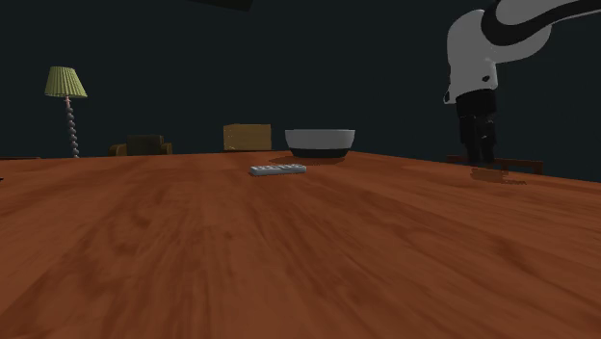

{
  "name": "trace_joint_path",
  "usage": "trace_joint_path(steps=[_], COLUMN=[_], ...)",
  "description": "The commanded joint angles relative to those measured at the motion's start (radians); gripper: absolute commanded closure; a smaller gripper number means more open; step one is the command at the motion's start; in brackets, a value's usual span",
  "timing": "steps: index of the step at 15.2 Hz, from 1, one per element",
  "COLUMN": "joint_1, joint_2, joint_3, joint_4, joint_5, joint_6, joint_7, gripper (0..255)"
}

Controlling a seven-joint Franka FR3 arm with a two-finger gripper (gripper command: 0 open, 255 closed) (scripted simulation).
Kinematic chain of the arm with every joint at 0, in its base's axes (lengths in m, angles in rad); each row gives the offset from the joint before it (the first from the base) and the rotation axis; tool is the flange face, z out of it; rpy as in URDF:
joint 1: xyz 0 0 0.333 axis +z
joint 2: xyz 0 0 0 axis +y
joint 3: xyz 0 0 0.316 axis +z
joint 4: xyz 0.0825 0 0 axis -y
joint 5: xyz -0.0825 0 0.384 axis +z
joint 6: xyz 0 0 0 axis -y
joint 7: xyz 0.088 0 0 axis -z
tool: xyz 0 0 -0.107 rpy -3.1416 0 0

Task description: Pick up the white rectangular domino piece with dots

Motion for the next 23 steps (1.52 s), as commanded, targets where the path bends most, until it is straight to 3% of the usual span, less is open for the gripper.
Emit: trace_joint_path(steps=[1, 11, 23], joint_1=[0.0, 0.112, 0.219], joint_2=[0.0, 0.358, 0.73], joint_3=[0.0, 0.046, 0.141], joint_4=[0.0, 0.259, 0.66], joint_5=[0.0, -0.003, -0.04], joint_6=[0.0, 0.145, 0.179], joint_7=[0.0, -0.192, -0.378], gripper=[0, 0, 0])
